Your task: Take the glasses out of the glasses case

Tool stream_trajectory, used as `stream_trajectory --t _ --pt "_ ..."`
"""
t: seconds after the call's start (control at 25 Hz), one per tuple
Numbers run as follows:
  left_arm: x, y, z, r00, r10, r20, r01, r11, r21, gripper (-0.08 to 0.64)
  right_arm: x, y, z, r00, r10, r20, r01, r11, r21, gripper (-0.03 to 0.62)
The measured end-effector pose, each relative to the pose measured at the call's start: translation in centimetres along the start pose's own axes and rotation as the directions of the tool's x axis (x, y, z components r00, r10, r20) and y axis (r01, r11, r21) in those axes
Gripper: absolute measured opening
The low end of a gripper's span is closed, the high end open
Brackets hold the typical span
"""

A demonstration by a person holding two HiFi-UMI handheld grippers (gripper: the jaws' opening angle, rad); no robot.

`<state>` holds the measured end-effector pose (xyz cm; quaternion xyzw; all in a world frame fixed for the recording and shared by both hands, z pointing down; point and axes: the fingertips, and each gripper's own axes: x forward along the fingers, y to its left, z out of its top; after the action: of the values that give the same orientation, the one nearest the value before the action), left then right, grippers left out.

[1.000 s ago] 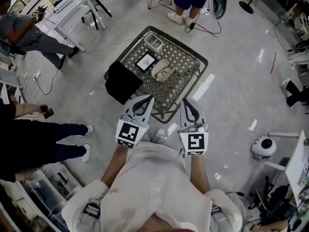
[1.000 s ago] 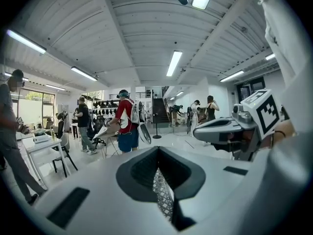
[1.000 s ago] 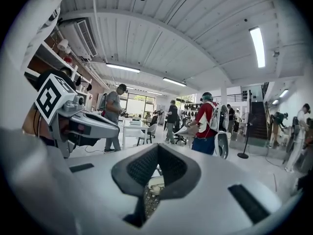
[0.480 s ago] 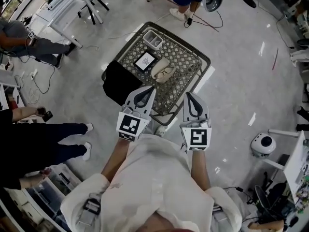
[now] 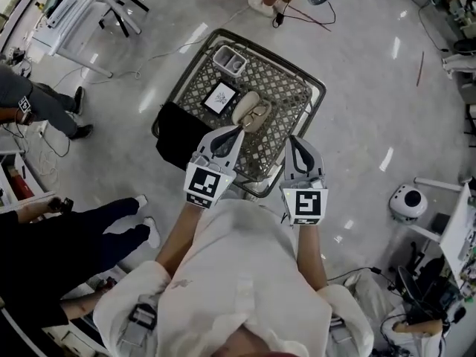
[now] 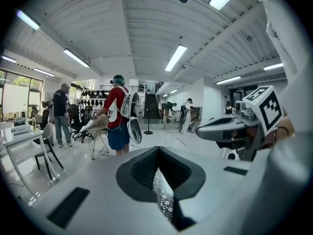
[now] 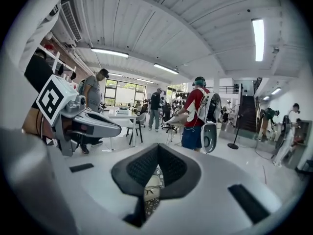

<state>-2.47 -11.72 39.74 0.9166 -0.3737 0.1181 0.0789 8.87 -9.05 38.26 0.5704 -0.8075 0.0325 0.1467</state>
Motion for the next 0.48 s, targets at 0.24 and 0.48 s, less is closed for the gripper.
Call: stream_trajectory --t 0.24,0.48 --pt "2.4 2.9 -3.4 0.997 -0.06 -0.052 0.059 0.998 -0.036 0.012 3.2 0.8 -2.7 0.995 -0.019 -0.096 0.021 1.0 0.015 0.006" --pt "4.9 5.3 -6.8 0.989 -0.101 -0.104 0.096 0.994 -0.054 0.012 6.9 1.7 -5.7 0.987 -0.016 -0.163 0.02 1.0 0.021 0.006"
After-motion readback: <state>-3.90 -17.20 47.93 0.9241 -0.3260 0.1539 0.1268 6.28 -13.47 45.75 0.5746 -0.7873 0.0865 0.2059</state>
